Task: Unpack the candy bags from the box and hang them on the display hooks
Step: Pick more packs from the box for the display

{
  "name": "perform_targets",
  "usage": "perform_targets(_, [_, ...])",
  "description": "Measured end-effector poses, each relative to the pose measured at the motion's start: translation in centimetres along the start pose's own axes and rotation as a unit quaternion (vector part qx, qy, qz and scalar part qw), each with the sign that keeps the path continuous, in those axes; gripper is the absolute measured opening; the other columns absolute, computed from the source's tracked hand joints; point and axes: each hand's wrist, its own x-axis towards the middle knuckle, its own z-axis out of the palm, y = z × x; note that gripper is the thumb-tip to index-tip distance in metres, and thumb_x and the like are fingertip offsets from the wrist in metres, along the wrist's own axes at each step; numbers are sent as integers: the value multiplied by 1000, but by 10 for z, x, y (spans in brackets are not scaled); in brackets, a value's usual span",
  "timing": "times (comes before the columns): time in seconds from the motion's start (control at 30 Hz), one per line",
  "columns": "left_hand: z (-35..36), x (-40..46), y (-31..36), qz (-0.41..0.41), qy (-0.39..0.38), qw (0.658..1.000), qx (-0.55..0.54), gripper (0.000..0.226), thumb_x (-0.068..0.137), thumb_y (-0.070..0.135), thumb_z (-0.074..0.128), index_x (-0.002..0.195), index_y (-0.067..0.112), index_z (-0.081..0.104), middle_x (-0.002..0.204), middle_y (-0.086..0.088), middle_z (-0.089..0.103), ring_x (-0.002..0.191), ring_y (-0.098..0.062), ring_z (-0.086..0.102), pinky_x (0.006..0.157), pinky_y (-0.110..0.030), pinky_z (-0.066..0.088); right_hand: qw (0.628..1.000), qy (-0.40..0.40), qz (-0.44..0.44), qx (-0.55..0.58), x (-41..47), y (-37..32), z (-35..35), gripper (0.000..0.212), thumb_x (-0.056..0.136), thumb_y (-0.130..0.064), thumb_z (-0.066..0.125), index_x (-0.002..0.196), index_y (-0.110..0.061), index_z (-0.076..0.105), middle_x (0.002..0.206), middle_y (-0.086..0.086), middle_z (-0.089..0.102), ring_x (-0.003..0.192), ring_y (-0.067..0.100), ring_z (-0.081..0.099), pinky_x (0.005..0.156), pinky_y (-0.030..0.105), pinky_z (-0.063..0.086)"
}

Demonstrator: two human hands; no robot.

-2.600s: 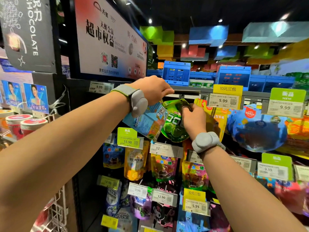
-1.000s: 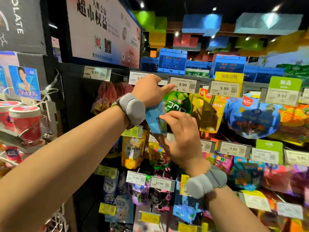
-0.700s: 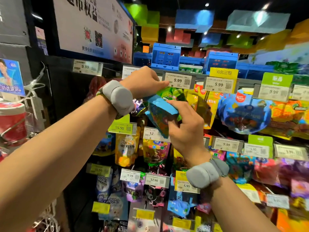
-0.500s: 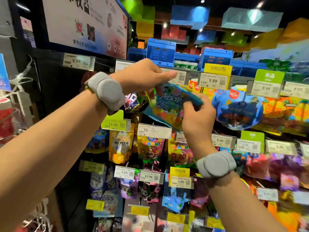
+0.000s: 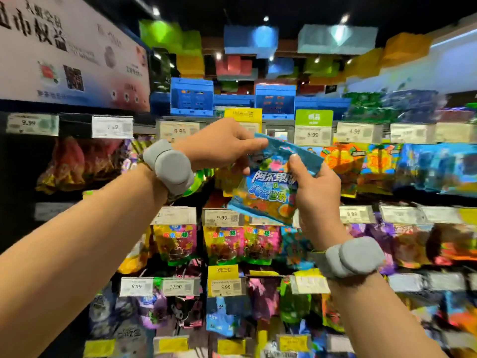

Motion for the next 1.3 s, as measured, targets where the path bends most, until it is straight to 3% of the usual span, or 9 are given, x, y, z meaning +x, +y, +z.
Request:
perform_targets(0.13, [47, 40, 44, 4, -31, 999, -6, 51, 96, 44, 55, 70, 0, 61, 56, -3, 68, 40, -10, 50, 41, -18, 35, 999, 21, 24, 23, 33, -11, -69, 4, 93, -12, 67, 95, -8, 69, 80, 3, 69, 73, 17, 63, 65, 34, 56])
perform_targets(0.37, [112, 96, 107, 31, -50, 997, 49, 50, 96, 42, 55, 61, 7, 55, 50, -1, 57, 41, -10, 41, 40, -20, 30, 997, 50, 44, 31, 71, -7, -161, 7, 93, -18, 68, 95, -10, 69, 95, 16, 75, 85, 29, 70, 83, 56, 58])
perform_targets(0.43, [136, 114, 134, 48, -64, 993, 83, 50, 97, 44, 53, 67, 4, 56, 57, -12, 56, 44, -12, 39, 42, -24, 29, 997, 60, 35, 26, 85, -12, -199, 7, 94, -17, 67, 91, -11, 68, 85, 8, 75, 77, 22, 71, 72, 45, 61])
perform_targets(0.53, [155, 133, 157, 71, -61, 990, 101, 42, 96, 43, 56, 70, 10, 60, 55, -2, 45, 43, -7, 32, 44, -24, 29, 997, 70, 35, 22, 97, -17, -233, 11, 95, -12, 64, 85, -14, 66, 71, -3, 69, 66, 14, 63, 62, 30, 54])
perform_targets(0.67, [194, 163, 204, 117, -62, 989, 72, 21, 94, 36, 61, 85, 20, 70, 62, 5, 67, 47, -9, 57, 45, -20, 45, 994, 101, 47, 16, 124, -23, -303, 8, 92, -17, 69, 93, -10, 69, 91, 10, 75, 83, 26, 68, 80, 51, 59])
perform_targets(0.83, [238, 200, 240, 184, 6, 973, 138, 19, 91, 42, 64, 98, 27, 73, 70, 16, 62, 62, 2, 57, 63, -19, 45, 989, 141, 45, -8, 153, -30, -378, 5, 91, -13, 69, 94, -10, 71, 104, 19, 74, 100, 38, 69, 86, 62, 55])
perform_targets(0.93, [264, 231, 256, 214, 73, 957, 180, 24, 89, 42, 65, 104, 25, 71, 83, 11, 65, 83, -13, 62, 78, -30, 51, 986, 156, 32, -53, 174, -32, -416, 7, 86, -19, 73, 86, -12, 73, 98, 18, 74, 93, 37, 71, 81, 64, 55])
perform_targets(1.17, [313, 299, 282, 229, 156, 909, 312, 42, 87, 51, 63, 121, 26, 59, 118, -1, 58, 111, -29, 49, 87, -41, 41, 973, 149, -16, -173, 231, -28, -472, 58, 72, -47, 75, 83, 8, 62, 85, 30, 68, 71, 19, 58, 67, 65, 53])
perform_targets(1.3, [334, 319, 291, 213, 157, 898, 351, 51, 84, 51, 65, 128, 28, 54, 125, -1, 56, 114, -29, 49, 90, -42, 36, 974, 146, -17, -175, 243, -35, -477, 20, 87, -19, 73, 74, -5, 67, 79, 17, 72, 69, 17, 59, 63, 49, 54])
